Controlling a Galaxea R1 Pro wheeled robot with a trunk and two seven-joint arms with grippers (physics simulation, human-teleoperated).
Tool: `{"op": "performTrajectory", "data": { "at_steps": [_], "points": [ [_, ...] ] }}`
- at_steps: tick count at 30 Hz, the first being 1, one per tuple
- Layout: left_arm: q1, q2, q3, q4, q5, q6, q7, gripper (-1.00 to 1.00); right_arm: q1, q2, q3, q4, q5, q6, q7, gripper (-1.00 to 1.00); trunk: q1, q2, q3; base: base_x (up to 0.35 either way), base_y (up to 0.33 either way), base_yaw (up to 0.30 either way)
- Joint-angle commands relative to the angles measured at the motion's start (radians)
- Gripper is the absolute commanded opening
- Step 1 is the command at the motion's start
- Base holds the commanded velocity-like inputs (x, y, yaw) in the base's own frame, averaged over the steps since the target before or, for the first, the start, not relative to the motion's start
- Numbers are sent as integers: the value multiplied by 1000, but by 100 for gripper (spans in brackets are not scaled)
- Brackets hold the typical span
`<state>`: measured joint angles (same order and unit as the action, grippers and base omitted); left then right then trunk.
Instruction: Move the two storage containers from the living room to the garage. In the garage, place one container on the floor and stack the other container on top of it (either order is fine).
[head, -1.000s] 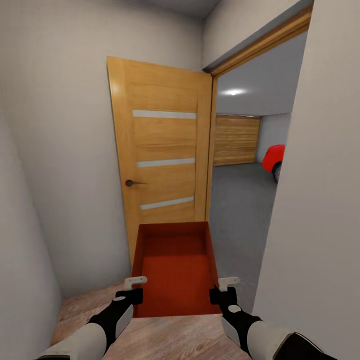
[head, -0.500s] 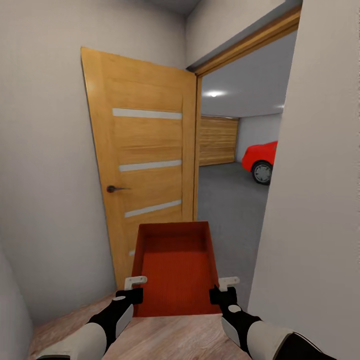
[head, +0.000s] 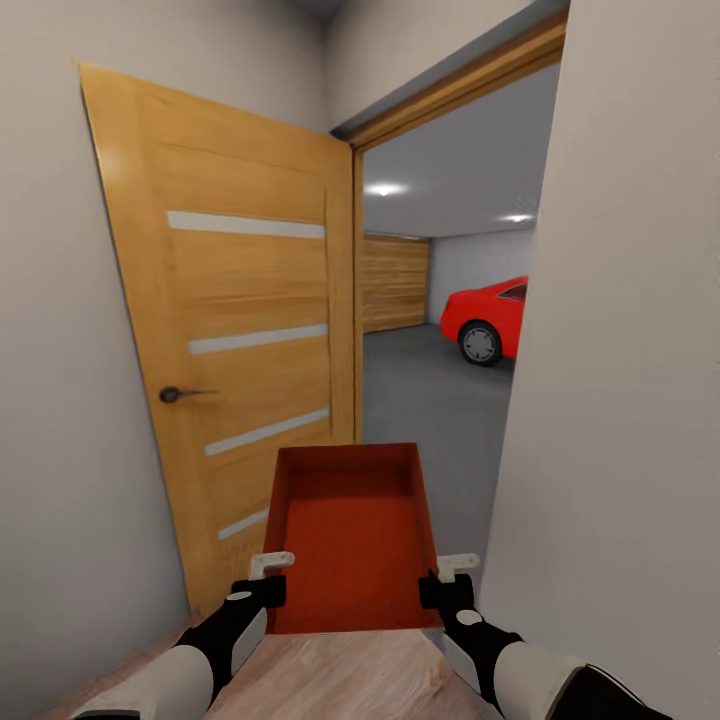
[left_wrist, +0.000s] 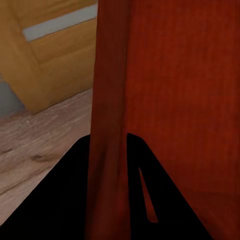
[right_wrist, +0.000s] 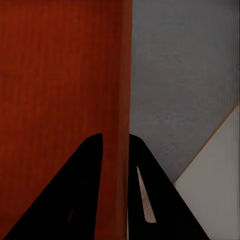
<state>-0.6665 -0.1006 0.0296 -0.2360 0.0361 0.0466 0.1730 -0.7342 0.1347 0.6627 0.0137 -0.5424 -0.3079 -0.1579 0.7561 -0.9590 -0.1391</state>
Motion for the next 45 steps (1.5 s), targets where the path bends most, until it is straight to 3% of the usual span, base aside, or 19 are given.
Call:
{"op": "performTrajectory", "data": {
  "at_steps": [1, 20, 34, 45],
  "points": [
    [-1, 36, 35, -8, 18, -1, 5, -100, -1, -7, -89, 2, -4, 0, -2, -100, 1, -1, -1, 231, 203, -281],
    [-1, 35, 35, -8, 18, -1, 5, -100, -1, -7, -89, 2, -4, 1, -2, -100, 1, -1, 0, 235, 208, -164],
    [-1, 36, 35, -6, 18, -1, 5, -100, -1, -7, -89, 2, -4, 1, -2, -100, 1, -1, 0, 28, 21, -288],
    [-1, 36, 35, -6, 18, -1, 5, -100, -1, -7, -89, 2, -5, 1, -2, -100, 1, -1, 0, 169, 208, -57]
  ]
}}
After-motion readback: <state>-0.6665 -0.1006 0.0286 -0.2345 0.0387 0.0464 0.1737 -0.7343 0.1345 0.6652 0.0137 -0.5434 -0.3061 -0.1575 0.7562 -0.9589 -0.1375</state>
